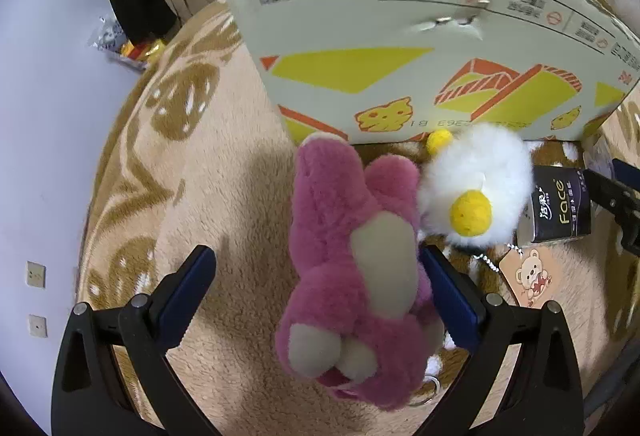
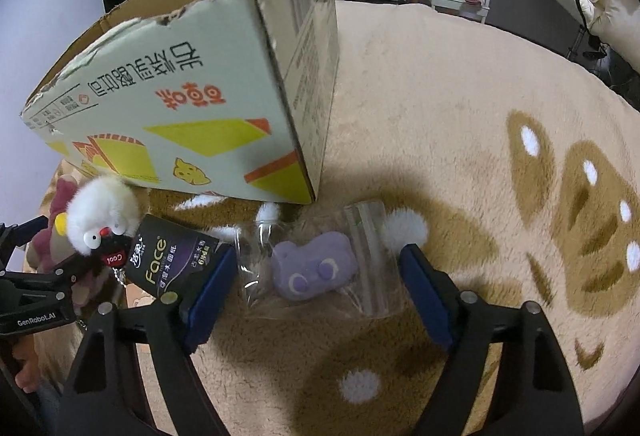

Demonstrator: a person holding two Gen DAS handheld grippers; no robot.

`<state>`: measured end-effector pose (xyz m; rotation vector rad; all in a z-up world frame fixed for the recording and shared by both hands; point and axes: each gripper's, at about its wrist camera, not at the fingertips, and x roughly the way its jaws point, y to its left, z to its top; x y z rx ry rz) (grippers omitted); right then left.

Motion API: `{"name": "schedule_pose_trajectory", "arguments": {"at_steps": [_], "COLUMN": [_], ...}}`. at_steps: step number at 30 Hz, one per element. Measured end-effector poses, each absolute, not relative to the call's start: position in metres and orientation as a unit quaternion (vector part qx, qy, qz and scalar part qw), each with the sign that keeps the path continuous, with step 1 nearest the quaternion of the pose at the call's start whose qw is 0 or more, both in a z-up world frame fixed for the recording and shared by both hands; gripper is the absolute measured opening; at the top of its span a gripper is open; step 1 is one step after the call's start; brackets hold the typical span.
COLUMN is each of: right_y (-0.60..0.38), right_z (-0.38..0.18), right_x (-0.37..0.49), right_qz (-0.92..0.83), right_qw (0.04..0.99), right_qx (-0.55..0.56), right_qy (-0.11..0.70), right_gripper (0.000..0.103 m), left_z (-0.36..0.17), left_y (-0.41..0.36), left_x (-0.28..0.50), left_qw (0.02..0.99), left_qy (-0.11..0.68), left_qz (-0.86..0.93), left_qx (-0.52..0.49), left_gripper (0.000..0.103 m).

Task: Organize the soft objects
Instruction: 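Grasp the pink bunny plush with the left tool while the right tool grasps the bagged purple toy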

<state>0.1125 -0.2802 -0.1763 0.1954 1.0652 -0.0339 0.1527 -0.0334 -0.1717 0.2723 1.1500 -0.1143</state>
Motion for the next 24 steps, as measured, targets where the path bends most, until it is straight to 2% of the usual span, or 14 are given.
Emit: {"name": "schedule_pose_trajectory", "arguments": {"at_steps": [6,12,14,16,24], "right_y": [-0.279,-0.276,-0.276,-0.276,-0.284], "right_z": [-0.178,-0.179,-0.178,-0.177,-0.171], "right_x": [0.111,0.112,0.110,0.109,0.108], "right_qz": [-0.017,-0.021,-0.021,-0.020,-0.021], "right_qw": [0.857,0.859,0.859,0.859,0.863], "right_qx": [0.090,0.087,0.088,0.090,0.101], "right_qy": [0.507,0.505,0.504,0.503,0.495], "right_gripper": [0.083,0.082,0.082,0.081,0.078], "left_z": [-0.174,-0.174,-0.173,-0.171,-0.159], "left_y": [-0.026,-0.018,-0.019,-0.021,-0.011], "left_x": [0.155,0.157,0.154,0.151,0.144], "left_qw": [0.828,0.823,0.823,0.821,0.837], "left_qy": [0.548,0.558,0.556,0.558,0.541], "left_qz": [-0.055,-0.082,-0.095,-0.108,-0.073], "left_qx": [0.107,0.069,0.063,0.056,0.053], "left_gripper": [0.099,0.077,0.060,0.051,0.044]}}
